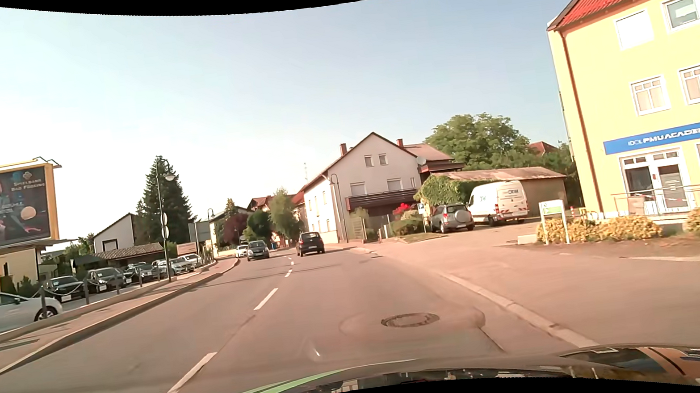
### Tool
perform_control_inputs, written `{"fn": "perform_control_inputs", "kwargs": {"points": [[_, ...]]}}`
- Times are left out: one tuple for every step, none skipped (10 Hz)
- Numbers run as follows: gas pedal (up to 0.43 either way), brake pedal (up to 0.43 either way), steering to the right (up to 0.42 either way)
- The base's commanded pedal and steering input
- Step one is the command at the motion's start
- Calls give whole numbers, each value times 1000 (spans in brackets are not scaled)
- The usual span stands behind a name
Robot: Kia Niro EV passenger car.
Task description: Follow the waypoints while adhering to traffic rules and regulations
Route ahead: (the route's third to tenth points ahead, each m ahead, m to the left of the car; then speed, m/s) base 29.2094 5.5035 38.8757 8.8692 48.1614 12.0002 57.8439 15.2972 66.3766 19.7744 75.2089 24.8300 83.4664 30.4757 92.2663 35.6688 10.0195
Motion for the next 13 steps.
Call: {"fn": "perform_control_inputs", "kwargs": {"points": [[110,0,-30],[110,0,-30],[110,0,-31],[110,0,-35],[110,0,-36],[110,0,-37],[110,0,-37],[110,0,-37],[110,0,-38],[110,0,-37],[110,0,-38],[110,0,-39],[110,0,-40]]}}
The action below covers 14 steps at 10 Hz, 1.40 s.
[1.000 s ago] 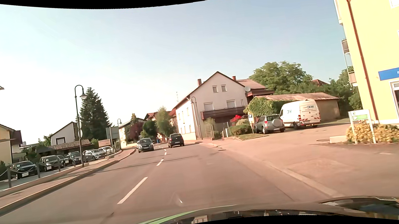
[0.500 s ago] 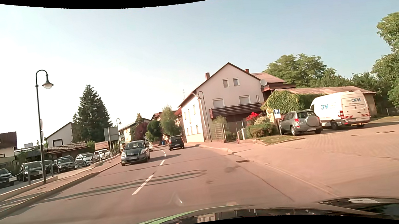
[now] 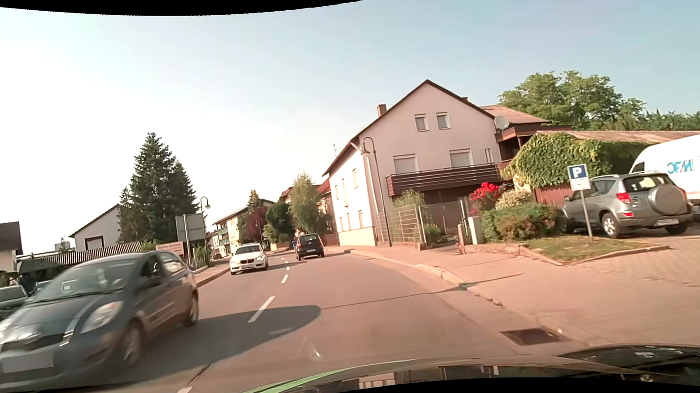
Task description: Follow the waypoints while adhering to traffic rules and regulations
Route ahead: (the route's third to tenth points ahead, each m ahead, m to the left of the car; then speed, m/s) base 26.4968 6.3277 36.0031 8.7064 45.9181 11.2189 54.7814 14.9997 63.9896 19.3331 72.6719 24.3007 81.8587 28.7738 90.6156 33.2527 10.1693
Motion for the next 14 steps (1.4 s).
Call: {"fn": "perform_control_inputs", "kwargs": {"points": [[110,0,-41],[110,0,-41],[110,0,-41],[110,0,-41],[110,0,-41],[110,0,-42],[110,0,-44],[110,0,-45],[110,0,-45],[110,0,-45],[110,0,-45],[110,0,-45],[110,0,-45],[110,0,-45]]}}
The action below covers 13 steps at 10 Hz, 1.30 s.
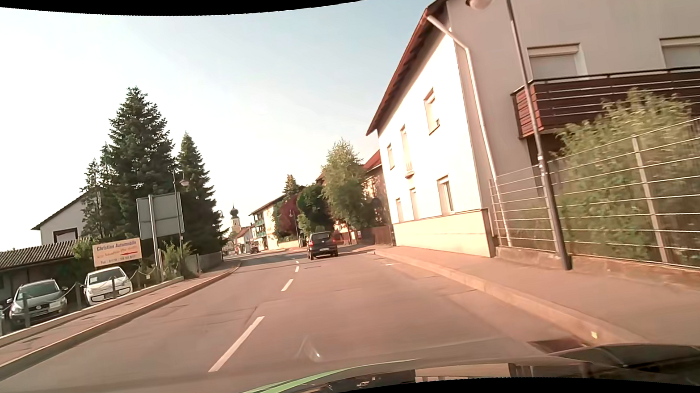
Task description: Follow the waypoints while adhering to traffic rules and regulations
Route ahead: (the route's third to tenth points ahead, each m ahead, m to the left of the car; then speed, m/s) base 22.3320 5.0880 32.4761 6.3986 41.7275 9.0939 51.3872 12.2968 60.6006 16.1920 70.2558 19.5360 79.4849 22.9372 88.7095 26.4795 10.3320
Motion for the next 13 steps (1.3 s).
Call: {"fn": "perform_control_inputs", "kwargs": {"points": [[110,0,-45],[110,0,-45],[110,0,-43],[110,0,-43],[110,0,-41],[98,0,-41],[98,0,-40],[98,0,-37],[98,0,-36],[87,0,-35],[87,0,-35],[87,0,-35],[87,0,-35]]}}
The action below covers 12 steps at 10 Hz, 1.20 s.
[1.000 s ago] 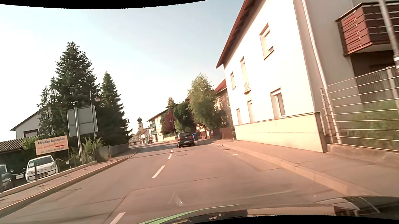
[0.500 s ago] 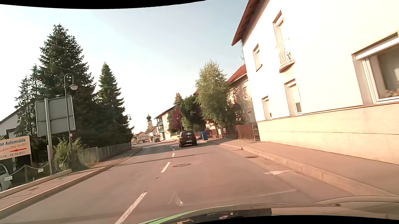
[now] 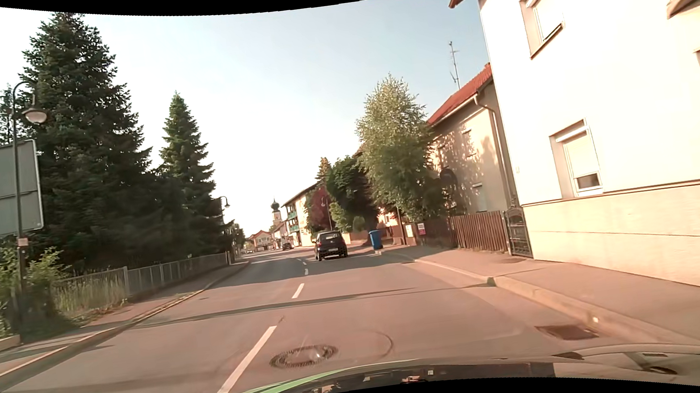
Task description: Follow the waypoints while adhering to traffic rules and regulations
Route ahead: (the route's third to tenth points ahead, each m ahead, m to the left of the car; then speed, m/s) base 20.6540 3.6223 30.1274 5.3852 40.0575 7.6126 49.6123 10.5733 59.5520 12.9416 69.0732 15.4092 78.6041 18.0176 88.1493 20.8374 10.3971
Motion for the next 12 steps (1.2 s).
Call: {"fn": "perform_control_inputs", "kwargs": {"points": [[87,0,-35],[87,0,-35],[87,0,-34],[79,0,-35],[79,0,-34],[79,0,-34],[79,0,-34],[79,0,-34],[79,0,-34],[79,0,-34],[79,0,-34],[79,0,-34]]}}
